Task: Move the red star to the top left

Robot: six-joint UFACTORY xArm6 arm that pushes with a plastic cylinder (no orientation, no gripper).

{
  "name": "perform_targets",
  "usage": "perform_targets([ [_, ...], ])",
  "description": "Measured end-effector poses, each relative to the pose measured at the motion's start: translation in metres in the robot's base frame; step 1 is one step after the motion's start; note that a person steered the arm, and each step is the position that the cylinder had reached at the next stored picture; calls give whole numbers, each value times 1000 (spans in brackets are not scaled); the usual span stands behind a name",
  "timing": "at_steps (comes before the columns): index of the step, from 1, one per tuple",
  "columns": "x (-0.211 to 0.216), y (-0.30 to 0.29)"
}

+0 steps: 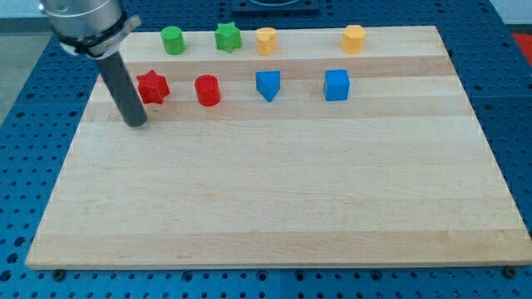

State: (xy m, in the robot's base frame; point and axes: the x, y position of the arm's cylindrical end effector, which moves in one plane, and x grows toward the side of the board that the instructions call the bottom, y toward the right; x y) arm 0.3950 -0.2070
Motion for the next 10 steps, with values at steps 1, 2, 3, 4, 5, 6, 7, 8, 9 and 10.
perform_targets([
  [1,-20,14],
  [2,-20,26],
  [3,-29,27],
  [4,-44,27],
  [5,-56,27],
  [6,-58,27],
  [7,-58,12],
  [8,-58,-28],
  [9,-62,-24],
  [10,-62,-9],
])
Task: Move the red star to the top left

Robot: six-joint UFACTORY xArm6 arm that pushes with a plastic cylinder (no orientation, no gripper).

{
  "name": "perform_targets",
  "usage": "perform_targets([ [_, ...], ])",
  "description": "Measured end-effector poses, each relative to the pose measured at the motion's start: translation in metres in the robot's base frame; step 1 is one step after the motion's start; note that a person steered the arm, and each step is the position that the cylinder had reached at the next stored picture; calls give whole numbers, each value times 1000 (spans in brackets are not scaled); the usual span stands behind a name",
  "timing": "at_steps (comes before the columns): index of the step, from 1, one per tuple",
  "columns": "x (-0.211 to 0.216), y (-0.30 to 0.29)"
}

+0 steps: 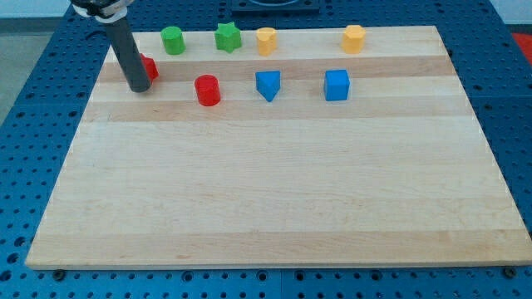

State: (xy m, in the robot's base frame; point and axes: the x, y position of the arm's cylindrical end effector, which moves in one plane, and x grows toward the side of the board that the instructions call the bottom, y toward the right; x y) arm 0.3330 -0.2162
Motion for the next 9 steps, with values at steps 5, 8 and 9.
perform_targets([
  [5,-22,-2],
  [8,-35,-49],
  [9,-42,-49],
])
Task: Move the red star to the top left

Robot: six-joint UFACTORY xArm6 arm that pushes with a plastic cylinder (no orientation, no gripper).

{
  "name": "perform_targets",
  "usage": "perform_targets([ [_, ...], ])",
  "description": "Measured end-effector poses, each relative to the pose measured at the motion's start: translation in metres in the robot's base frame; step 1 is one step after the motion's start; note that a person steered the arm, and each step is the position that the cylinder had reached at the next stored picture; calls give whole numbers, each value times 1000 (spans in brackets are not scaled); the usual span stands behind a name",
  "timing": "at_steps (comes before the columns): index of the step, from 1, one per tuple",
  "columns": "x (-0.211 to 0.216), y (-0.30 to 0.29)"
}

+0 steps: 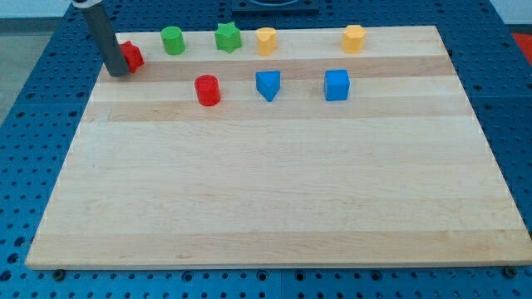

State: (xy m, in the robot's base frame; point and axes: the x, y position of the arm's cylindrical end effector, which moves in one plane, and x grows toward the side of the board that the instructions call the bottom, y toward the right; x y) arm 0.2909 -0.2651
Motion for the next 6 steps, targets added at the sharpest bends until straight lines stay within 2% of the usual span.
perform_targets([
  [4,-47,7],
  [5,1,13],
  [6,78,46],
])
